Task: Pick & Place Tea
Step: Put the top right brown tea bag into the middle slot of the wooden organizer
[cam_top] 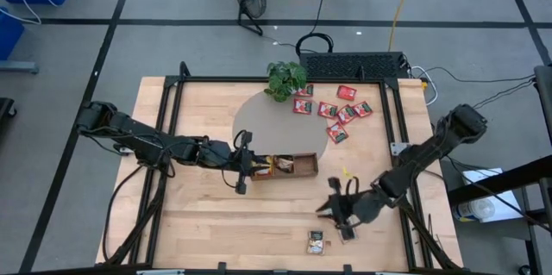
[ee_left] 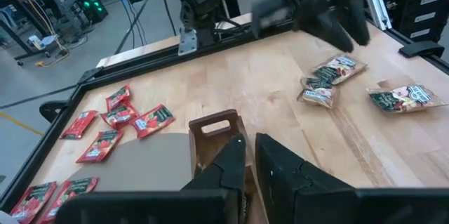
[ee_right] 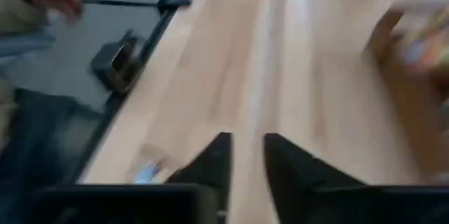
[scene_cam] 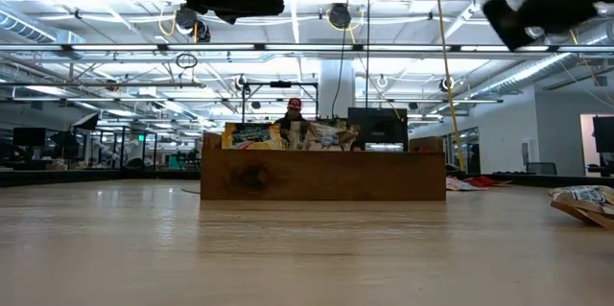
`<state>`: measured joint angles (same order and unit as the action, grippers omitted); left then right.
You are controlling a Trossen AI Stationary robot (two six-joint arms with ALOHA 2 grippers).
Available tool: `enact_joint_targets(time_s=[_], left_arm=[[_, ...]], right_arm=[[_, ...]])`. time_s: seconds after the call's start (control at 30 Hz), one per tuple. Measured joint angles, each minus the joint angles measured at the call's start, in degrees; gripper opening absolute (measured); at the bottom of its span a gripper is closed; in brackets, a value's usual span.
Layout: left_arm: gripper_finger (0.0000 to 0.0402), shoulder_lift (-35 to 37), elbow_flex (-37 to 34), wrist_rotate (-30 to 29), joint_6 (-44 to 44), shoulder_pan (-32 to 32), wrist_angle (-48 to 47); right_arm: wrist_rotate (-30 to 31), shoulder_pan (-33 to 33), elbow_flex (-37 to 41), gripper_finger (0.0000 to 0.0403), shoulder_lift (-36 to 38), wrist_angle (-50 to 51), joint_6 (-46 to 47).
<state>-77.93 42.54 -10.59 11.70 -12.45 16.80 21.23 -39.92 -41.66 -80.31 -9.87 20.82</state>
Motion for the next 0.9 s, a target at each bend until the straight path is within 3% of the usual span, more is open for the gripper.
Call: enact_joint_targets(time_s=[0.2, 0.33, 0.7, 0.9], left_arm=[[0.0042, 0.0, 0.0, 0.0, 0.0, 0.0, 0.0], [0.0042, 0.0, 0.0, 0.0, 0.0, 0.0, 0.0], [0.0042, 0.0, 0.0, 0.0, 0.0, 0.0, 0.0], [0.0042, 0.0, 0.0, 0.0, 0.0, 0.0, 0.0]], right_arm=[[-2.1, -2.0, 0.4, 0.0221, -2.3, 18.5, 25.8], [-6.0, -0.7, 0.4, 0.0268, -1.0, 30.2, 35.7], [-14.1, 2.6, 4.3, 0.0251, 0.1, 31.0, 38.4], [-18.6, 5.7, 14.2, 0.0247, 0.3, 10.9, 39.7]])
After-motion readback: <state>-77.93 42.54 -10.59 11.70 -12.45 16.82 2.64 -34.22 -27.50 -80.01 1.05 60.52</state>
